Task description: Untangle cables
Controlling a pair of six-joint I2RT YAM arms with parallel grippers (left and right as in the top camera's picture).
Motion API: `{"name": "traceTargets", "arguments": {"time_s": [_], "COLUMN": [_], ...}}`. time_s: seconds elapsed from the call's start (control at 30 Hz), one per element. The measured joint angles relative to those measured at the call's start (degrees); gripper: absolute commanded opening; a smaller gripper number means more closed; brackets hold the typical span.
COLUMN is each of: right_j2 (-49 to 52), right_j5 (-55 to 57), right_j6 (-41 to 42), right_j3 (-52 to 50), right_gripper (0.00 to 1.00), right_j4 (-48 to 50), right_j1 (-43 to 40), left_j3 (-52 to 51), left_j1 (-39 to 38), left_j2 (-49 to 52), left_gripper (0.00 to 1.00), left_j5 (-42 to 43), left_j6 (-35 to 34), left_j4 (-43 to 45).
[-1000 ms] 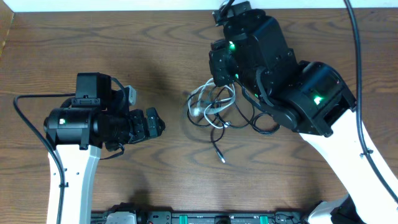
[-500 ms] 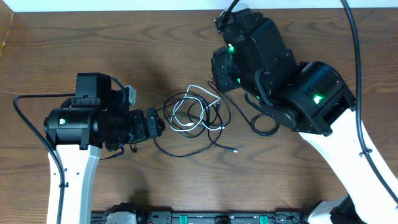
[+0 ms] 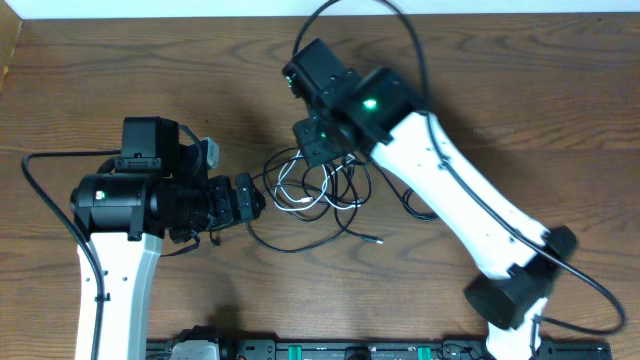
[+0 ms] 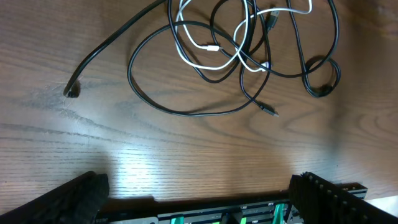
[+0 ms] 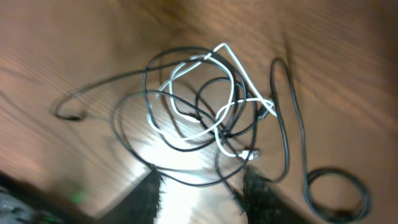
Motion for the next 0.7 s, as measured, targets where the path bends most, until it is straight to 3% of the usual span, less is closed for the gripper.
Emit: {"name": "traceTargets", "arguments": {"time_s": [0.13,0.2,0.5,0.7], "right_j2": [5.2,7.3,12.6,14.3], "right_j5": [1.0,2.1,6.4,8.2], "right_j6": [-3.0,-5.6,-17.6,-23.9], "right_j3": [0.0,0.0,-0.1,-0.1], "right_gripper": [0.63,0.7,0.78,0.75], "right_j4": [2.6,3.6,5.3,5.9], "right_j1": [0.0,0.0,0.0,-0.2], "left_j3": [0.0,0.0,0.0,0.0], "left_j1": [0.0,0.0,0.0,0.0], "left_j2": [0.0,0.0,0.0,0.0], "left_gripper": [0.98,0.98,0.98,0.98], "left_j5": [0.0,0.0,0.0,0.0], "left_j6": [0.0,0.0,0.0,0.0], "left_j4": [0.0,0.0,0.0,0.0]}}
